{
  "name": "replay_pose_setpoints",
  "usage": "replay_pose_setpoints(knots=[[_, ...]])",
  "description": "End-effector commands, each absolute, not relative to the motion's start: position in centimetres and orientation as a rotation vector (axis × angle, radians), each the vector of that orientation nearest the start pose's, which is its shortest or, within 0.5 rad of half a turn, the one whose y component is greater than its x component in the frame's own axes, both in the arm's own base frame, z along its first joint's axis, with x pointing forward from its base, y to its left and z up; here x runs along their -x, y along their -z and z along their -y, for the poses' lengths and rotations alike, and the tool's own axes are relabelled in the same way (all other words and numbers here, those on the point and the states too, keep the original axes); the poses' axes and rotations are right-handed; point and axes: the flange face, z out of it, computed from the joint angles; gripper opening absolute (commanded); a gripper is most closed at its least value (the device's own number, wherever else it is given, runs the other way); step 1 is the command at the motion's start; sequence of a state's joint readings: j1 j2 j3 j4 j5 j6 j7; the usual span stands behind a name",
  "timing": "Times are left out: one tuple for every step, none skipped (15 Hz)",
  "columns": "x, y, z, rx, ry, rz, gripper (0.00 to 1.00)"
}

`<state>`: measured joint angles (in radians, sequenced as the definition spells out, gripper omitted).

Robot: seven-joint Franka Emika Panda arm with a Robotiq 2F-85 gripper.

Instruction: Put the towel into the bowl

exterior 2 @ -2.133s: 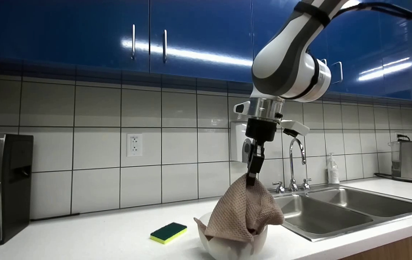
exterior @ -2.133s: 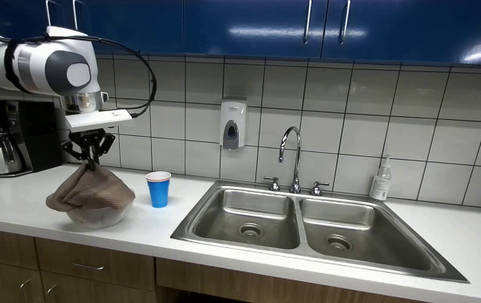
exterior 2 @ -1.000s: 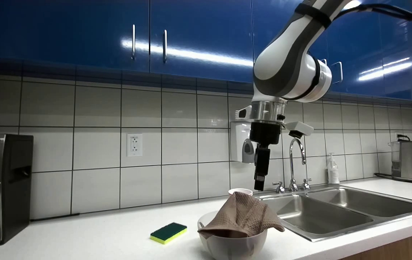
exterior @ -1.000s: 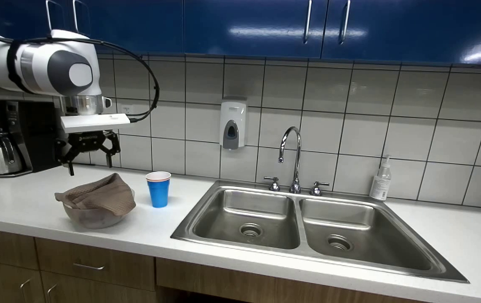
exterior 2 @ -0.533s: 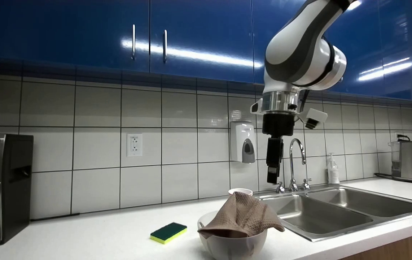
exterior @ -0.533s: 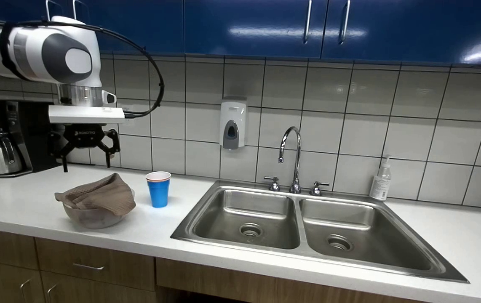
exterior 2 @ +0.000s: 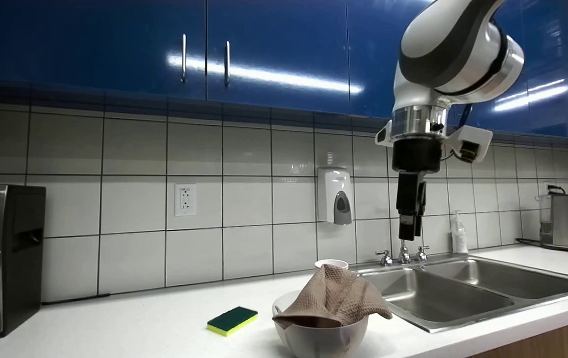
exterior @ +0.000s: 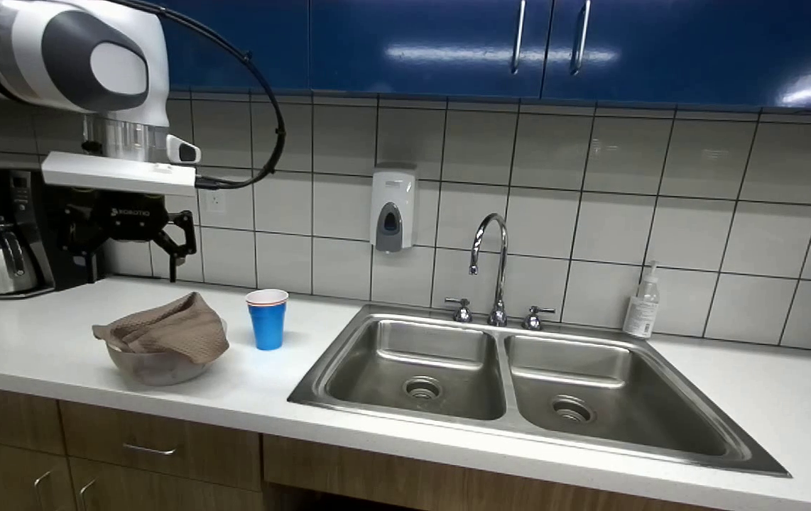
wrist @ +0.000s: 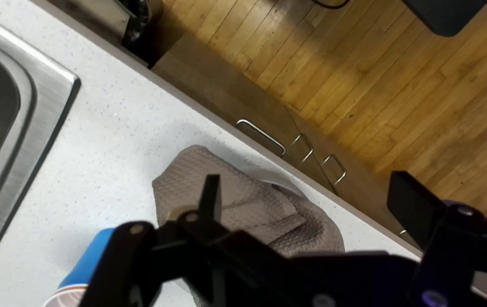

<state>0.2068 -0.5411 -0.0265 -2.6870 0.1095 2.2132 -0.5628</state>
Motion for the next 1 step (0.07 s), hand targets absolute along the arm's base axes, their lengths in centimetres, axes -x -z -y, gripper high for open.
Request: replay_pose_setpoints(knots=[[-35.94,-40.78,-6.91,2.875,0.129,1.013,1.0]])
